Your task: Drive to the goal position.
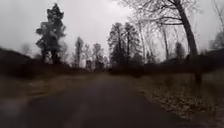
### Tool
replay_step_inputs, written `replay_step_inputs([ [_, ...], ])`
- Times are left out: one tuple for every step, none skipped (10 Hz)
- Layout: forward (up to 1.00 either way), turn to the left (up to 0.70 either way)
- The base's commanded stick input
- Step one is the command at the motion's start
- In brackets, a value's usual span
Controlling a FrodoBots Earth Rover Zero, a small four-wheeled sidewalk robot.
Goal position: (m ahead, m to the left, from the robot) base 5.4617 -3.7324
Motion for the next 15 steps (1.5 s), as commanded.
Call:
replay_step_inputs([
  [0.70,0.00],
  [0.70,0.00],
  [0.70,0.00],
  [0.70,0.00],
  [0.70,0.00],
  [0.70,0.00],
  [0.70,0.00],
  [0.70,0.00],
  [0.70,0.00],
  [0.70,0.00],
  [0.70,0.00],
  [0.70,0.00],
  [0.70,0.00],
  [0.70,0.00],
  [0.70,0.00],
])
